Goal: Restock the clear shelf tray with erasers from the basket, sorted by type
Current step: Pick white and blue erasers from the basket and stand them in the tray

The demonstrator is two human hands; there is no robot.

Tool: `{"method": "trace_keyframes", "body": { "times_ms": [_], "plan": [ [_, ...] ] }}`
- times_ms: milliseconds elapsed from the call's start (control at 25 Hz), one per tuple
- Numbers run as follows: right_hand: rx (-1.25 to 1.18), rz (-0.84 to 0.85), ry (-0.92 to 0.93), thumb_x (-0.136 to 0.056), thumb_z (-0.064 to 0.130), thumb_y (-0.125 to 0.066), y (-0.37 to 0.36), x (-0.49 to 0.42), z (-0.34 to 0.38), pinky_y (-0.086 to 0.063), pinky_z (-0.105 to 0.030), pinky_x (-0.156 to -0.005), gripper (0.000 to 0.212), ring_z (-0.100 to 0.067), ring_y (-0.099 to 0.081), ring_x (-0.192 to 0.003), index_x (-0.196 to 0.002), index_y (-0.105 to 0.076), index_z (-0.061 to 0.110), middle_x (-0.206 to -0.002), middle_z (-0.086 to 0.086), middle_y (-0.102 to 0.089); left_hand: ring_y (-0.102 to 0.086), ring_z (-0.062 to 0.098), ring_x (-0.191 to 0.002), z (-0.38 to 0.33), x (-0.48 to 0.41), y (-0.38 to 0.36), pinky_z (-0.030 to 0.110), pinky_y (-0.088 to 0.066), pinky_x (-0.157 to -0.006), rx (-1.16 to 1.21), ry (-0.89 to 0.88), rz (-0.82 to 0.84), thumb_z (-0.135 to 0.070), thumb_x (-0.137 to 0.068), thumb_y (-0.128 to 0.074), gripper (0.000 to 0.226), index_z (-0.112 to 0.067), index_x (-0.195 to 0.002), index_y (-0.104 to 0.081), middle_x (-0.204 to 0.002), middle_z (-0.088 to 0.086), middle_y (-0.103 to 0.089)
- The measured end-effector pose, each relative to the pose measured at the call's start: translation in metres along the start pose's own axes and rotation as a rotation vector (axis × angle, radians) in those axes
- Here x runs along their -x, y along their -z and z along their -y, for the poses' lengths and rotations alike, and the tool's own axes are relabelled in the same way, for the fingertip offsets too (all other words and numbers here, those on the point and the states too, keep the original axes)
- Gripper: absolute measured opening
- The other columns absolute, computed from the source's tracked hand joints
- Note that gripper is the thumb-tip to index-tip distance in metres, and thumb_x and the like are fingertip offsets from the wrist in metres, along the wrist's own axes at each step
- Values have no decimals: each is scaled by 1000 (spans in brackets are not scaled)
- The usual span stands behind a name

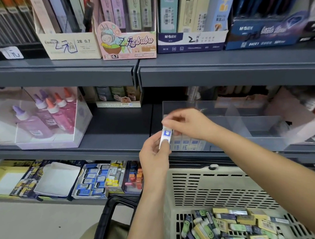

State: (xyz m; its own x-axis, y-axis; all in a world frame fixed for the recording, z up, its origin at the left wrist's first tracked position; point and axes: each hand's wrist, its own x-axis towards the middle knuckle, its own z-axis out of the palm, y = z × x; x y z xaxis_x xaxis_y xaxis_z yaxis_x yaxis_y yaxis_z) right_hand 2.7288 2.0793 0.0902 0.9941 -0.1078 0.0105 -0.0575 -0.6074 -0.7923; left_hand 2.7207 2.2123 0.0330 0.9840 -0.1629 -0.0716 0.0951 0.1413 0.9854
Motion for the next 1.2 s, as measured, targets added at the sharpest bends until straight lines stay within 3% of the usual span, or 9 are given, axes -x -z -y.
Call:
{"method": "trace_keyframes", "body": {
  "times_ms": [120,240,440,560,640,800,1000,1120,1200],
  "plan": [
    [-98,56,30,-88,15,-61,6,5,1,-56,-26,-65,8,-7,-66,-64,-82,-66,18,-74,3,-71,-62,0,-93,1,0,-2,17,-52,-79,-61,-36,-21,-13,-88,-60,22,-27,-105,-62,-105,-8,-67],
    [-172,-112,-15,-88,11,-59,25,-12,-4,-51,-15,-52,19,-1,-64,-54,-78,-60,27,-65,10,-67,-51,3,-109,-1,-7,-7,12,-41,-79,-159,-62,-89,-17,-89,-59,31,-29,-116,-52,-120,-6,-55],
    [82,-258,-48,-93,21,-52,38,-53,-22,-50,-23,-73,5,-11,-64,-72,-91,-56,23,-92,0,-66,-43,6,-121,1,-23,-13,26,-38,-101,-397,-12,40,-23,-90,-58,50,-18,-136,-40,-133,-6,-46],
    [278,-191,-4,-92,22,-52,26,-68,-30,-45,-24,-74,14,-15,-63,-85,-102,-61,19,-99,-1,-67,-53,-18,-90,6,-24,-10,1,-40,-73,-337,15,118,-25,-90,-57,23,-33,-111,-52,-108,-19,-57],
    [312,-103,-25,-92,24,-51,17,-74,-36,-40,-19,-69,13,-12,-60,-88,-101,-60,23,-100,3,-65,-52,-23,-83,9,-26,-8,-2,-39,-63,-319,25,121,-26,-89,-58,20,-37,-103,-49,-96,-25,-54],
    [320,-12,-73,-95,22,-48,5,-77,-48,-40,-24,-85,19,-12,-57,-102,-105,-64,21,-107,5,-64,-53,-5,-98,14,-27,-8,8,-38,-75,-333,37,110,-31,-89,-57,34,-28,-122,-51,-110,-18,-55],
    [318,-23,-62,-97,18,-43,10,-65,-37,-41,-23,-88,26,-14,-56,-109,-117,-59,20,-119,1,-62,-52,4,-107,13,-27,-9,23,-44,-90,-369,31,105,-32,-90,-55,39,-23,-127,-48,-124,-6,-54],
    [239,-109,-87,-97,16,-42,17,-32,-28,-45,-27,-90,28,-15,-56,-110,-120,-57,22,-120,1,-61,-51,9,-110,8,-17,-12,33,-45,-98,-391,-85,28,-27,-91,-55,35,-23,-125,-48,-123,-3,-52],
    [187,-249,-22,-95,15,-45,22,10,-29,-44,-23,-93,27,-9,-57,-108,-117,-60,21,-117,5,-63,-51,12,-110,1,0,-16,39,-45,-97,-368,-208,-29,-23,-91,-55,27,-28,-116,-48,-115,-9,-50]
  ]
}}
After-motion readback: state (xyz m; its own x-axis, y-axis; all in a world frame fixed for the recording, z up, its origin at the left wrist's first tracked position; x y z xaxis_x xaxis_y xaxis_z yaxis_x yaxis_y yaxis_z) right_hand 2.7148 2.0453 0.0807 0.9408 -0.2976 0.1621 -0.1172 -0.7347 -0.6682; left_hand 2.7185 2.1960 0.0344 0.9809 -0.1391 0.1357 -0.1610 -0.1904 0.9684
